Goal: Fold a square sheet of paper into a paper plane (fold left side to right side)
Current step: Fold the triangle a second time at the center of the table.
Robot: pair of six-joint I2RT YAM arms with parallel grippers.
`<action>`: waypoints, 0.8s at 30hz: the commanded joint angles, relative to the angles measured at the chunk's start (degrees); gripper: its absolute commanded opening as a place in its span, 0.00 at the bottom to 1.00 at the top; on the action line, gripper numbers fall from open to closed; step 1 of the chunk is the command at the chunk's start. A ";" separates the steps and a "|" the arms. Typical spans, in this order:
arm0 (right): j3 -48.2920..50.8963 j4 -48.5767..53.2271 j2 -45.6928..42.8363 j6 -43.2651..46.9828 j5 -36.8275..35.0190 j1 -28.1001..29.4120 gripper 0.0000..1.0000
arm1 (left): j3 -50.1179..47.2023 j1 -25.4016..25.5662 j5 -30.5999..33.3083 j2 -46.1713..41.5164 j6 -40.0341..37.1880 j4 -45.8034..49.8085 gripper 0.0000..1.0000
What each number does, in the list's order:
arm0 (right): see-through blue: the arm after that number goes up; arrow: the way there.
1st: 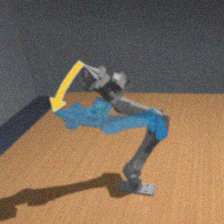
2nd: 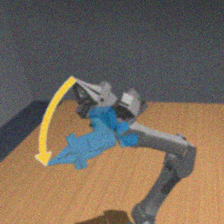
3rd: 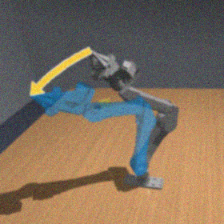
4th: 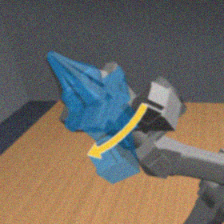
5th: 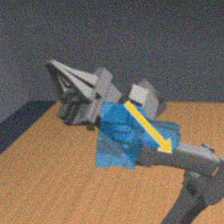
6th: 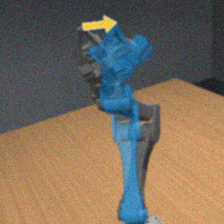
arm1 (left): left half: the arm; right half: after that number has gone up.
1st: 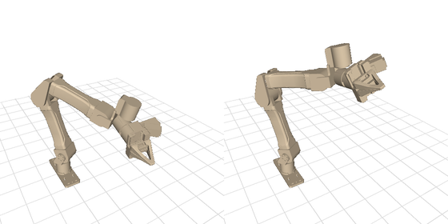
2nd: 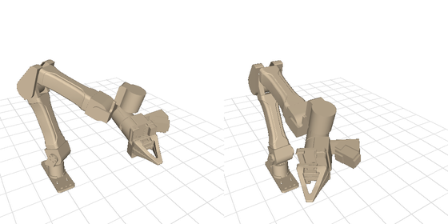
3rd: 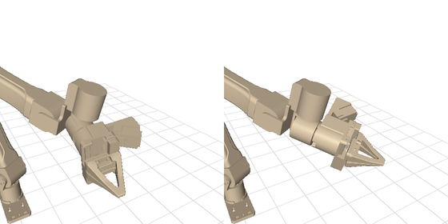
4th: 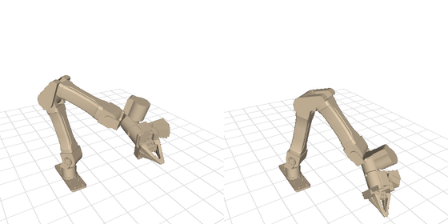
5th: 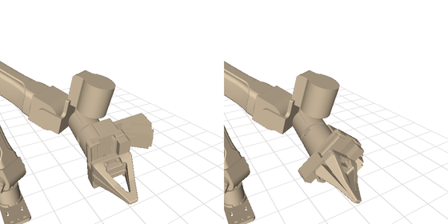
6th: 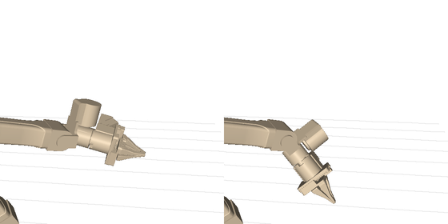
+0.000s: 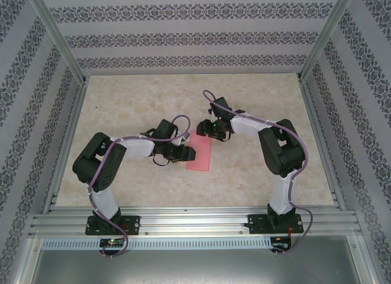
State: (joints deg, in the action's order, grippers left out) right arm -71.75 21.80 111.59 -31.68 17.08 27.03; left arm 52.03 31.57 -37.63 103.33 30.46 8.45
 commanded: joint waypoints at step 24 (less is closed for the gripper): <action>7.20 -2.32 -5.46 -5.21 2.89 2.81 0.47 | 0.17 1.04 3.83 -6.31 -3.28 0.84 0.57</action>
State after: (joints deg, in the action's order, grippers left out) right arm -65.60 19.44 108.47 -36.36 19.86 29.63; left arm 52.03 32.03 -35.38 100.68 29.67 8.71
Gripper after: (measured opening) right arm 0.472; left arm 0.568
